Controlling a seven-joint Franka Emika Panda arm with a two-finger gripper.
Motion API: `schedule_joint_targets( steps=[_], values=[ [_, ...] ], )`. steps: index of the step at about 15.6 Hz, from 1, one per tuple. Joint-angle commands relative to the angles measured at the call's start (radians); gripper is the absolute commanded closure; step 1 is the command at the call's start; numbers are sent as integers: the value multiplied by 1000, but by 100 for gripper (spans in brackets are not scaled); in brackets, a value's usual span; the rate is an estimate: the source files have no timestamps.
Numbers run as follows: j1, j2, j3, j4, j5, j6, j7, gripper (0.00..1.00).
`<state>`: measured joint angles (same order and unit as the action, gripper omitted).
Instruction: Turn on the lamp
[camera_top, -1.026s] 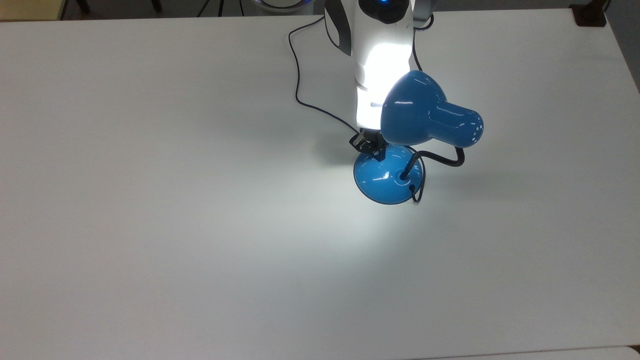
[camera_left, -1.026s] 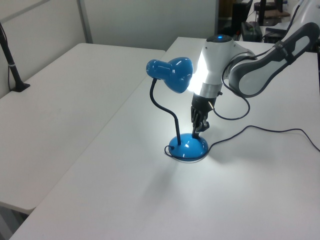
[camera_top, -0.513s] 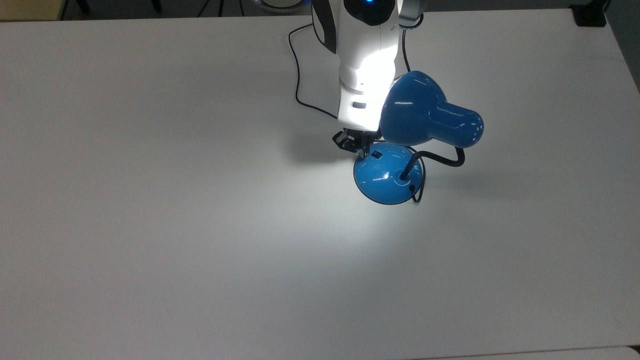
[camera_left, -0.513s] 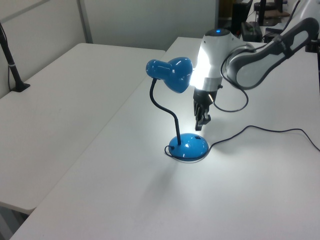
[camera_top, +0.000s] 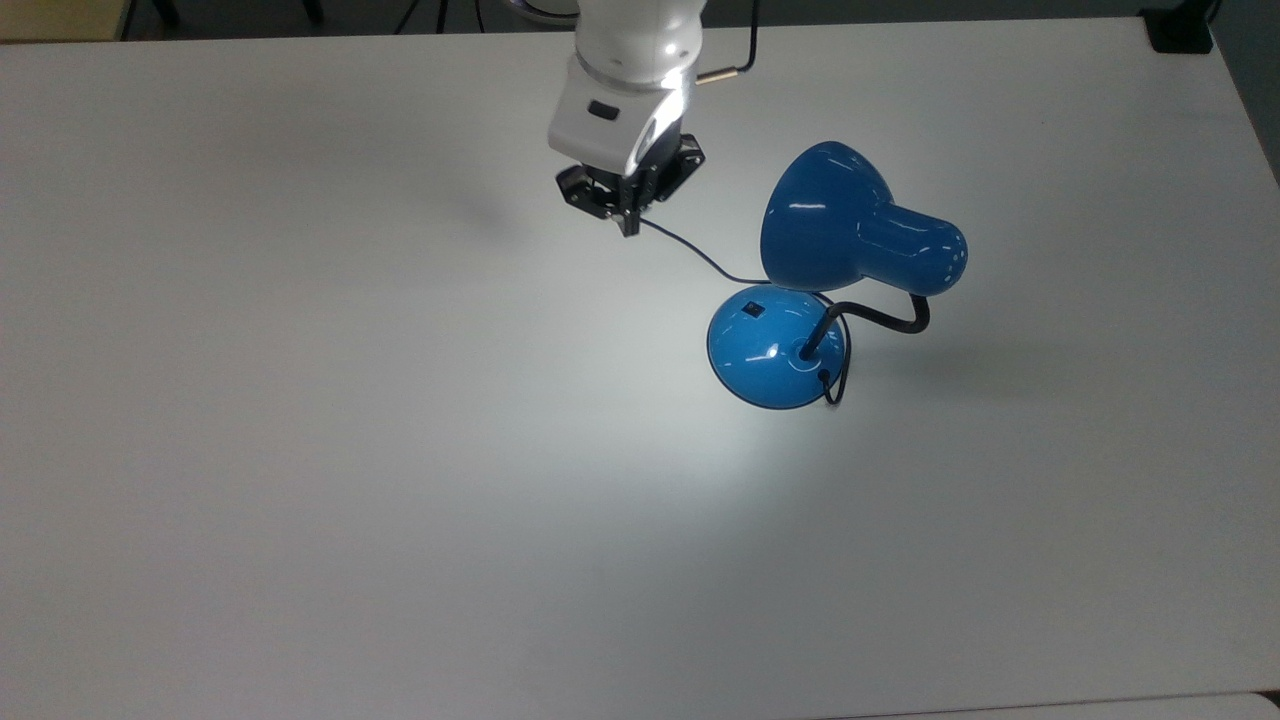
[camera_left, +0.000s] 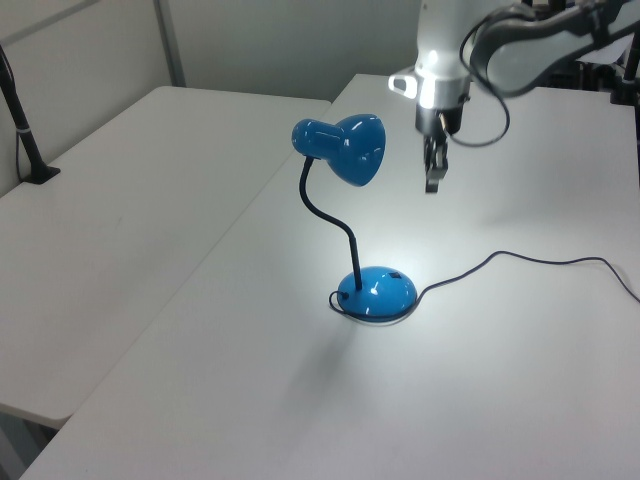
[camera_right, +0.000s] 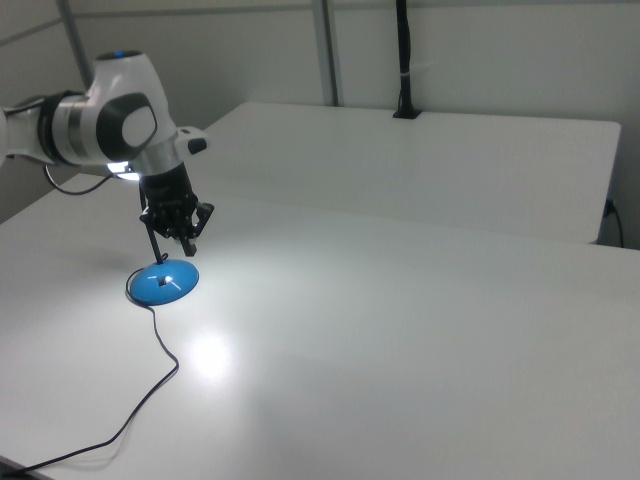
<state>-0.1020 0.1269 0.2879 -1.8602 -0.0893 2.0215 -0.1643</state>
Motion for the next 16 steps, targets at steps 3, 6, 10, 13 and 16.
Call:
schedule_joint_targets(
  steps=[3, 6, 10, 13, 16],
  values=[
    [-85, -53, -7, 200, -10, -305, 69, 100],
    [-93, -58, -9, 236, -12, -323, 162, 89],
    [-94, -58, -13, 289, -15, -397, 198, 50],
    [-91, -61, -62, 317, -10, -441, 186, 0],
    [-91, -62, -65, 322, -6, -440, 200, 0]
  ],
)
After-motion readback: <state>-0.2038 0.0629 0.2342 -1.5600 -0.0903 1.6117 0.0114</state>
